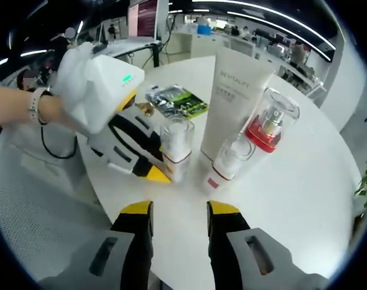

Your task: Arrange the skincare products in the storage area until every visible bottle or jar stands upright without overlapping.

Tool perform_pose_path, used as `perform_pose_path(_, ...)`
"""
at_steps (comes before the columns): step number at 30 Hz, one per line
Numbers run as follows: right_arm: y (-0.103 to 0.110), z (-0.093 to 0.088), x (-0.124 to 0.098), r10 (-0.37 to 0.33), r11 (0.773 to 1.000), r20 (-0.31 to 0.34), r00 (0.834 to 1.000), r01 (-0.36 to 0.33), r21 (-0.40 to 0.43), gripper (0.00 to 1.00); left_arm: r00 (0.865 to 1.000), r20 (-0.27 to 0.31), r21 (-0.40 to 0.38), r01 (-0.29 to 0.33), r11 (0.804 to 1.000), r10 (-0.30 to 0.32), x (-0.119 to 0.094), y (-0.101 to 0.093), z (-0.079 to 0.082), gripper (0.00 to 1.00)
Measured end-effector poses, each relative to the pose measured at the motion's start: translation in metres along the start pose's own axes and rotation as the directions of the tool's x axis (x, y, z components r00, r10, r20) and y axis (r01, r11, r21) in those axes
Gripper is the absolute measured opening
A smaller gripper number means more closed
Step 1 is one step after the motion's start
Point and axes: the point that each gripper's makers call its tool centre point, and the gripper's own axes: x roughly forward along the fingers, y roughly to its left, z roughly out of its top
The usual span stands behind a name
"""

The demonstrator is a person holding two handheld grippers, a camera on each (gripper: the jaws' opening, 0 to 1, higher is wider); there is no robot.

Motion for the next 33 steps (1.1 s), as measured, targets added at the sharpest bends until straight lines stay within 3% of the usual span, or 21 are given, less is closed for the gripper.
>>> perform_pose_path(10, -0.004, 0.001, -0.003, -0.027, 0.999, -0.002, 1.000, 0.027, -0.022, 0.37, 1.000, 0.008, 0.017, 0.011, 1.000, -0.011, 0.010, 0.000, 0.014, 0.13)
perform_pose_path(33, -0.003, 0.004, -0.003, -0.020, 0.999, 0.010, 1.000, 0.021, -0.027, 0.38, 1.000, 0.019, -0.028, 0.003, 1.000, -0.002, 0.018, 0.006, 0.020, 0.13)
